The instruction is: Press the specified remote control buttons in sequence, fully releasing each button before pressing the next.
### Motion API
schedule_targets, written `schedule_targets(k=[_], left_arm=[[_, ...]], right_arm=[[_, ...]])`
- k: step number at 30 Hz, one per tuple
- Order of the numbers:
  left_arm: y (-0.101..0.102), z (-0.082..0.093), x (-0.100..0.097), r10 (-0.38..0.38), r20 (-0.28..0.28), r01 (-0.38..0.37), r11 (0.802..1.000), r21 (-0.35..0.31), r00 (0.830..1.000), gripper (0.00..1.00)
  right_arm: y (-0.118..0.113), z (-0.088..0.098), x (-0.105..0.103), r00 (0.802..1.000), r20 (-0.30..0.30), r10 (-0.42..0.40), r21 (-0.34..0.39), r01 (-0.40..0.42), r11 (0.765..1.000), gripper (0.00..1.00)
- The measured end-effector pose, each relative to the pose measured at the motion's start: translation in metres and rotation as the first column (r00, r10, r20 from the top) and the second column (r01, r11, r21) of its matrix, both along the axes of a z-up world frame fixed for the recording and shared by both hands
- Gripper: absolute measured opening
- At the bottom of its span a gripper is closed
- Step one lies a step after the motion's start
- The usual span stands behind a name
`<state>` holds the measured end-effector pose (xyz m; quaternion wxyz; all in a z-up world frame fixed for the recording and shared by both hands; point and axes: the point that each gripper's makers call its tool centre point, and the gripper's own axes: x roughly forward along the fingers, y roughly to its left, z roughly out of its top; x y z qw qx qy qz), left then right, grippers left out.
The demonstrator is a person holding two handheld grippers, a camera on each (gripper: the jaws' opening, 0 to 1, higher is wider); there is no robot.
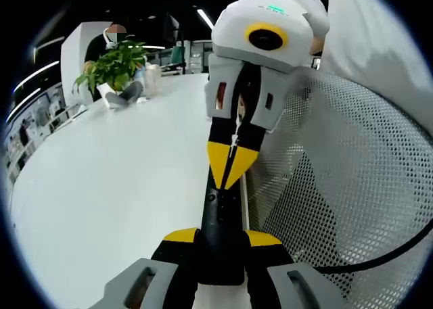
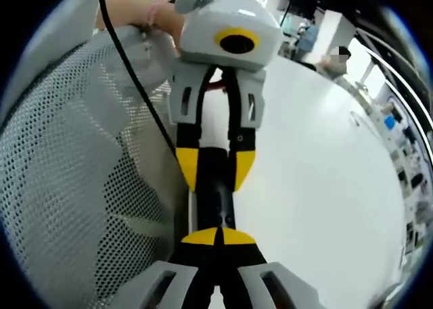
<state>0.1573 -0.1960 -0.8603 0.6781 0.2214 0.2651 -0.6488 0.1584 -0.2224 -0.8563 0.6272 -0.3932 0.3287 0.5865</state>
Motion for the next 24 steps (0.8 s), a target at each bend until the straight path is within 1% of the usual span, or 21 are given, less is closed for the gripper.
schedule_targets(k=[2,5,7,12,16,19,22,24], left_arm=[[0.000,0.000,0.000,0.000,-0.001,0.000,1.000,0.000,1.000,0.25],[0.000,0.000,0.000,0.000,-0.002,0.000,1.000,-0.001,1.000,0.25],[0.000,0.000,0.000,0.001,-0.002,-0.001,1.000,-0.001,1.000,0.25],[0.000,0.000,0.000,0.003,-0.004,-0.003,1.000,-0.001,1.000,0.25],[0.000,0.000,0.000,0.005,-0.004,-0.005,1.000,-0.002,1.000,0.25],[0.000,0.001,0.000,0.006,-0.006,-0.006,1.000,-0.003,1.000,0.25],[0.000,0.000,0.000,0.006,-0.006,-0.006,1.000,-0.003,1.000,0.25],[0.000,0.000,0.000,0.006,-0.006,-0.006,1.000,-0.002,1.000,0.25]], right_arm=[[0.001,0.000,0.000,1.000,-0.024,-0.002,-0.033,0.001,0.999,0.00],[0.000,0.000,0.001,0.999,-0.042,0.000,-0.047,-0.002,0.999,0.00],[-0.001,0.001,0.001,0.998,-0.065,-0.016,-0.028,0.015,1.000,0.00],[-0.003,0.002,-0.001,0.997,-0.076,-0.021,0.027,0.023,0.999,0.00],[-0.004,0.003,-0.001,0.994,-0.094,-0.049,0.055,0.055,0.997,0.00],[-0.006,0.003,-0.001,0.993,-0.100,-0.058,0.056,0.064,0.996,0.00],[-0.014,0.002,-0.002,0.992,-0.105,-0.067,0.041,0.072,0.997,0.00],[-0.016,0.002,-0.002,0.991,-0.109,-0.074,0.047,0.080,0.996,0.00]])
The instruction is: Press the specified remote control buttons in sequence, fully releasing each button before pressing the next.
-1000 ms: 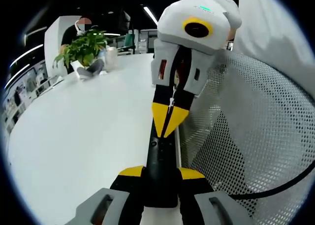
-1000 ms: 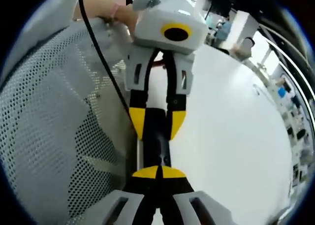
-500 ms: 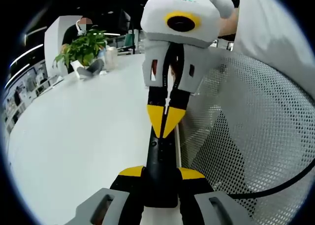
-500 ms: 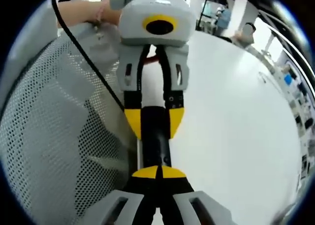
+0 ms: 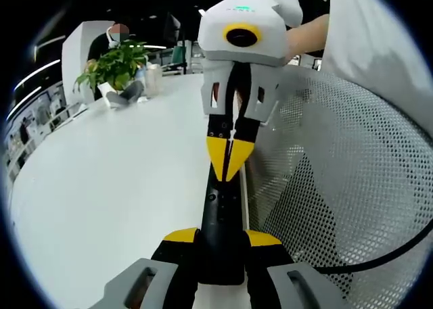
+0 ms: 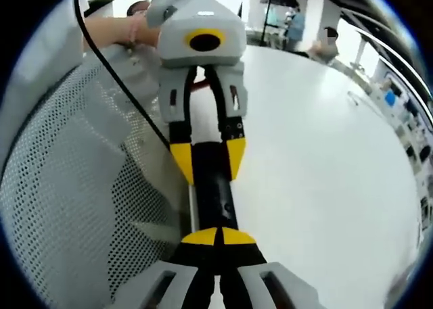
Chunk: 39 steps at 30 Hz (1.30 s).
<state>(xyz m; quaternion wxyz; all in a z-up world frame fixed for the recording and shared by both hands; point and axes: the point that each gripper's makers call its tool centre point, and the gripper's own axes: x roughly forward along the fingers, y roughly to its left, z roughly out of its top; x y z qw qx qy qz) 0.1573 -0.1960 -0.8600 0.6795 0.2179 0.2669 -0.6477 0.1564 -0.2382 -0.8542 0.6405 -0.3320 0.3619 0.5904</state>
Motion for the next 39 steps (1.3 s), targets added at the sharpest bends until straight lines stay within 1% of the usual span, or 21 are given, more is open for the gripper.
schedule_targets(k=[3,6,12,15,17,19,20,22,26,35,39], left_arm=[[0.000,0.000,0.000,0.000,0.002,0.000,1.000,0.001,1.000,0.25],[0.000,0.000,0.000,0.001,0.002,-0.001,1.000,0.001,1.000,0.25],[0.000,0.000,0.000,-0.004,0.002,0.004,1.000,0.001,1.000,0.25],[0.000,0.000,0.000,-0.004,0.003,0.004,1.000,0.001,1.000,0.25],[0.000,0.000,0.000,-0.005,0.005,0.005,1.000,0.001,1.000,0.25],[0.000,0.000,0.000,-0.005,0.006,0.005,1.000,0.002,1.000,0.25],[0.000,0.000,0.000,-0.004,0.006,0.004,1.000,0.002,1.000,0.25],[0.000,0.000,0.000,-0.003,0.006,0.003,1.000,0.002,1.000,0.25],[0.000,0.000,0.000,-0.002,0.006,0.002,1.000,0.001,1.000,0.25],[-0.001,0.000,0.000,0.002,0.004,-0.002,1.000,0.000,1.000,0.25],[-0.001,0.000,0.000,0.003,0.003,-0.003,1.000,0.000,1.000,0.25]], right_arm=[[0.000,0.000,0.000,1.000,0.004,0.001,0.001,-0.001,1.000,0.00],[0.002,0.000,0.000,1.000,0.011,0.011,-0.018,-0.010,1.000,0.00],[0.003,-0.001,0.000,1.000,0.010,0.012,-0.084,-0.011,0.996,0.00],[0.003,-0.003,0.000,0.998,0.033,0.048,-0.121,-0.044,0.992,0.00],[0.003,-0.003,-0.001,0.997,0.040,0.059,-0.123,-0.053,0.991,0.00],[0.001,-0.002,0.000,0.999,0.027,0.035,-0.098,-0.032,0.995,0.00],[0.002,-0.002,0.001,1.000,0.005,-0.010,-0.064,0.011,0.998,0.00],[0.002,-0.001,0.001,0.999,-0.013,-0.049,-0.025,0.048,0.999,0.00],[0.000,0.000,0.002,0.999,-0.014,-0.052,0.006,0.052,0.999,0.00],[-0.001,0.001,0.000,1.000,-0.015,-0.022,0.000,0.022,1.000,0.00],[-0.007,0.002,0.000,0.999,-0.022,-0.038,-0.004,0.038,0.999,0.00]])
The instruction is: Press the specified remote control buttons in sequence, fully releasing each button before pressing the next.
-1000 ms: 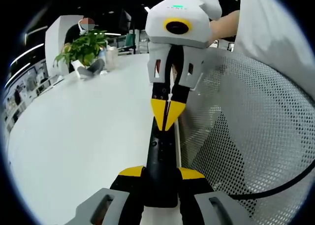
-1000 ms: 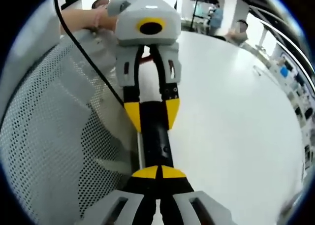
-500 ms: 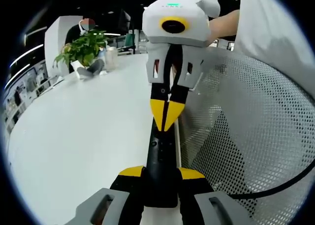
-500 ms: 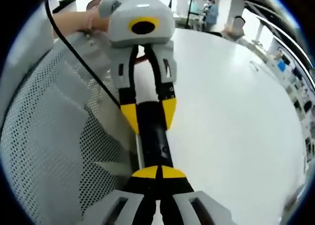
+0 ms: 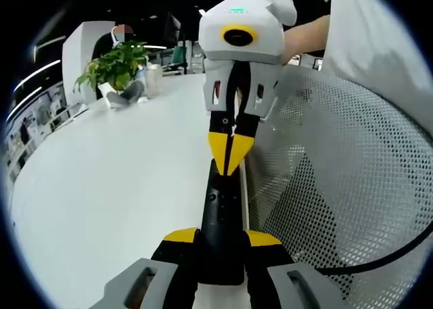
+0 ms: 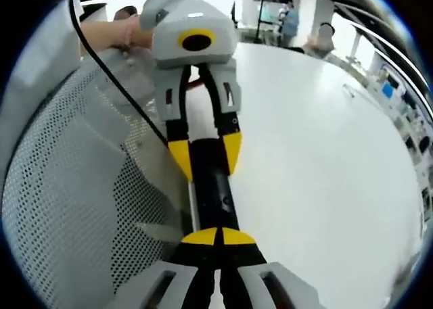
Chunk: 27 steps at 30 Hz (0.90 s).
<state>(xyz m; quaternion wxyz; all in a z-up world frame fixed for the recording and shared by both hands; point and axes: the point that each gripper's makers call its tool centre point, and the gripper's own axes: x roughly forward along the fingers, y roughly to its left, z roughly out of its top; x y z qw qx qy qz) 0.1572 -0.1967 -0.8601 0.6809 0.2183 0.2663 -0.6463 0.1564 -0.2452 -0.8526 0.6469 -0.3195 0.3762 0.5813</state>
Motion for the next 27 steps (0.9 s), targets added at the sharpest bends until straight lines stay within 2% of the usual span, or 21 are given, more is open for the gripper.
schedule_targets(k=[4,9,11,13,18,21,24,27], left_arm=[[0.0001,-0.0001,-0.0001,-0.001,0.000,0.001,1.000,0.000,1.000,0.25],[0.0001,-0.0002,0.0001,-0.002,0.001,0.002,1.000,-0.001,1.000,0.25],[0.0001,-0.0001,0.0001,-0.002,0.000,0.002,1.000,-0.001,1.000,0.25],[0.0002,-0.0001,0.0000,-0.003,0.001,0.003,1.000,-0.001,1.000,0.25],[0.0005,-0.0002,-0.0001,-0.004,0.001,0.004,1.000,-0.001,1.000,0.25],[0.0004,-0.0001,-0.0002,-0.003,0.001,0.003,1.000,-0.001,1.000,0.25],[0.0004,0.0002,-0.0003,-0.002,0.000,0.002,1.000,-0.002,1.000,0.25],[0.0004,0.0002,-0.0004,-0.003,0.000,0.003,1.000,-0.003,1.000,0.25]], right_arm=[[-0.0078,-0.0008,0.0009,0.999,-0.005,-0.034,-0.003,0.034,0.999,0.00],[-0.0049,-0.0008,0.0003,0.999,0.002,-0.049,-0.002,0.049,0.999,0.00],[-0.0038,-0.0014,0.0010,0.998,0.059,0.026,-0.037,-0.024,0.999,0.00],[-0.0035,-0.0020,0.0000,0.993,0.089,0.082,-0.069,-0.076,0.995,0.00],[-0.0039,-0.0012,0.0027,1.000,0.024,0.016,-0.033,-0.015,0.999,0.00],[-0.0021,-0.0016,0.0016,0.999,0.029,0.031,-0.035,-0.030,0.999,0.00],[0.0002,-0.0027,0.0010,0.993,0.079,0.091,-0.080,-0.085,0.993,0.00],[0.0003,-0.0026,0.0015,0.994,0.074,0.080,-0.084,-0.073,0.994,0.00]])
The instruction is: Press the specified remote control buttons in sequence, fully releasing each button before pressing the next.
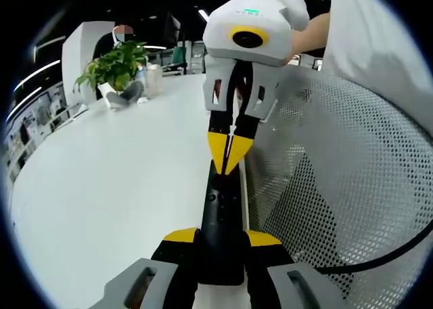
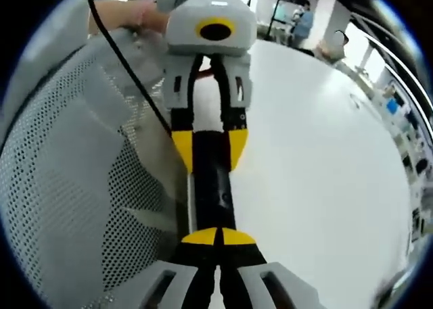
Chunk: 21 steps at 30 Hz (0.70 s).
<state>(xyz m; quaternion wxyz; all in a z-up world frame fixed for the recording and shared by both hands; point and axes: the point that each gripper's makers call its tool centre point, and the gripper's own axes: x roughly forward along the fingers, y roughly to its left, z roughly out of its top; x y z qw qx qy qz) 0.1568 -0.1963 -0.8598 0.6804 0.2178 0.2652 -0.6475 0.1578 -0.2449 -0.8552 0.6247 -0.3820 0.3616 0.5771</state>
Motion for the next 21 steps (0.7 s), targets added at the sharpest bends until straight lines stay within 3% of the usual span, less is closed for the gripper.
schedule_targets(k=[5,12,16,21], left_arm=[[0.0001,-0.0002,0.0003,0.000,-0.002,0.000,1.000,-0.002,1.000,0.25],[0.0001,-0.0003,0.0003,0.000,0.000,0.000,1.000,-0.001,1.000,0.25],[-0.0002,-0.0002,0.0002,-0.001,0.002,0.001,1.000,0.000,1.000,0.25],[0.0001,-0.0007,0.0005,-0.001,0.004,0.001,1.000,0.002,1.000,0.25]], right_arm=[[-0.0003,0.0013,0.0016,0.995,-0.049,-0.084,0.078,0.088,0.993,0.00],[-0.0003,0.0032,0.0030,0.971,-0.146,-0.188,0.206,0.216,0.954,0.00],[0.0002,0.0035,0.0022,0.979,-0.131,-0.154,0.217,0.180,0.960,0.00],[0.0044,0.0031,-0.0002,0.994,-0.071,-0.079,0.185,0.091,0.978,0.00]])
